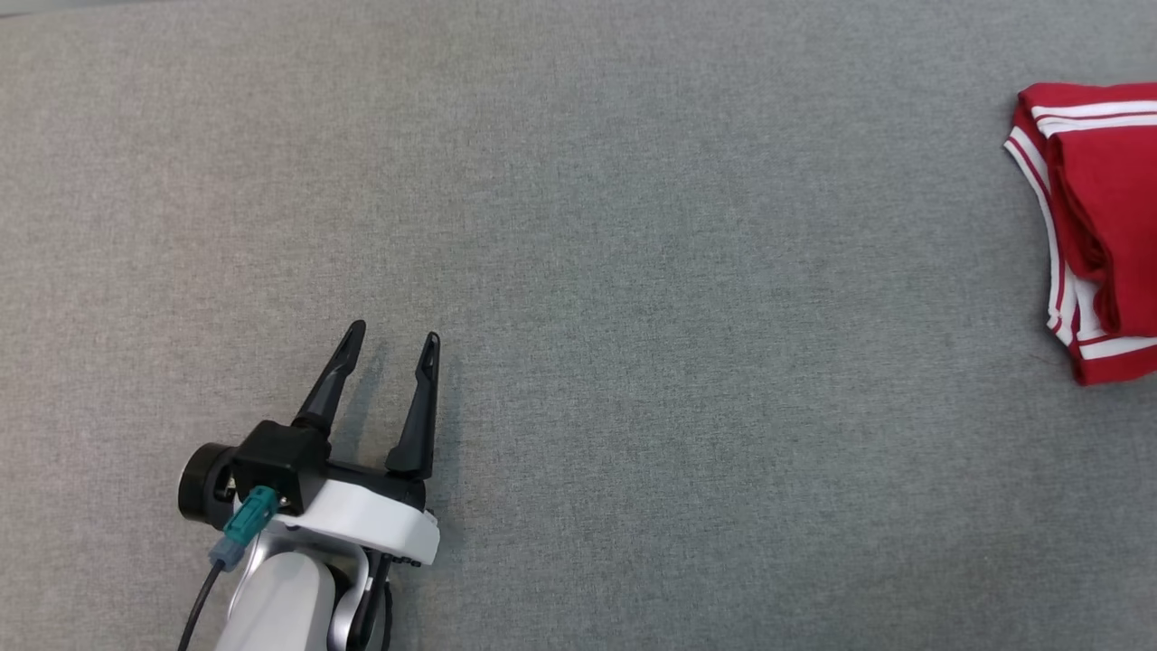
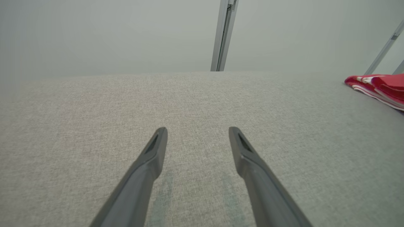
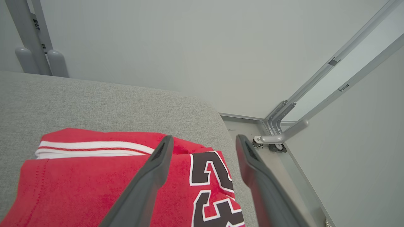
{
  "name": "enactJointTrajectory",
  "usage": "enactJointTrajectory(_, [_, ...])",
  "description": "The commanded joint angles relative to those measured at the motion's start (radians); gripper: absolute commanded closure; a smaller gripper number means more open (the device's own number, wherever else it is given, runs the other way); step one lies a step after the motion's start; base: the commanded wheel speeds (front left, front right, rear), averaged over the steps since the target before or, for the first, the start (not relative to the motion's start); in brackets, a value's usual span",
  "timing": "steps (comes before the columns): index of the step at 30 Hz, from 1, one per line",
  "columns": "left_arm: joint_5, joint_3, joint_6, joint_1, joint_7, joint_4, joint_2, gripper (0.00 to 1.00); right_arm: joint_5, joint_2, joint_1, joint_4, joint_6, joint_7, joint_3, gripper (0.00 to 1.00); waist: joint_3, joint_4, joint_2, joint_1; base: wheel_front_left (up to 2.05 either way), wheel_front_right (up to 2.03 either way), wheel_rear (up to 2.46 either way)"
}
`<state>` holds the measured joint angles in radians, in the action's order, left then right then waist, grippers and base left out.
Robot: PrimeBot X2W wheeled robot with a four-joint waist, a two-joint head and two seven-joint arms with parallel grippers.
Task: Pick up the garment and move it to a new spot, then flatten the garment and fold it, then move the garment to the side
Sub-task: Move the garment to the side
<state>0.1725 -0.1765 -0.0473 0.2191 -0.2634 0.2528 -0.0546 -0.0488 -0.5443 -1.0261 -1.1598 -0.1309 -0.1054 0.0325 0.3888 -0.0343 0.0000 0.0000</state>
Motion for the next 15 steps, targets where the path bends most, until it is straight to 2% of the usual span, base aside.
enactJointTrajectory(1, [0.001,0.008,-0.004,0.021,-0.001,-0.003,-0.004,0.00,0.000,0.010,-0.010,0.002,0.000,-0.022,0.005,0.00,-0.013,-0.003,0.0000,0.0000,0.00,0.00,0.00])
enactJointTrajectory(7, [0.048,0.033,-0.003,0.017,-0.001,-0.020,-0.002,0.00,-0.070,0.082,0.007,0.035,0.000,-0.109,0.017,0.00,-0.065,-0.013,0.0000,0.0000,0.00,0.00,0.00])
enactJointTrajectory(10, [0.058,0.043,0.013,0.007,-0.001,-0.023,0.000,0.00,-0.097,0.119,0.046,0.064,0.000,-0.138,0.039,0.00,-0.095,-0.017,0.0000,0.0000,0.00,0.00,0.00])
enactJointTrajectory(15, [0.083,0.057,0.035,-0.017,-0.001,-0.027,0.001,0.00,-0.141,0.186,0.128,0.154,0.000,-0.160,0.018,0.00,-0.147,-0.026,0.0000,0.0000,0.00,0.00,0.00])
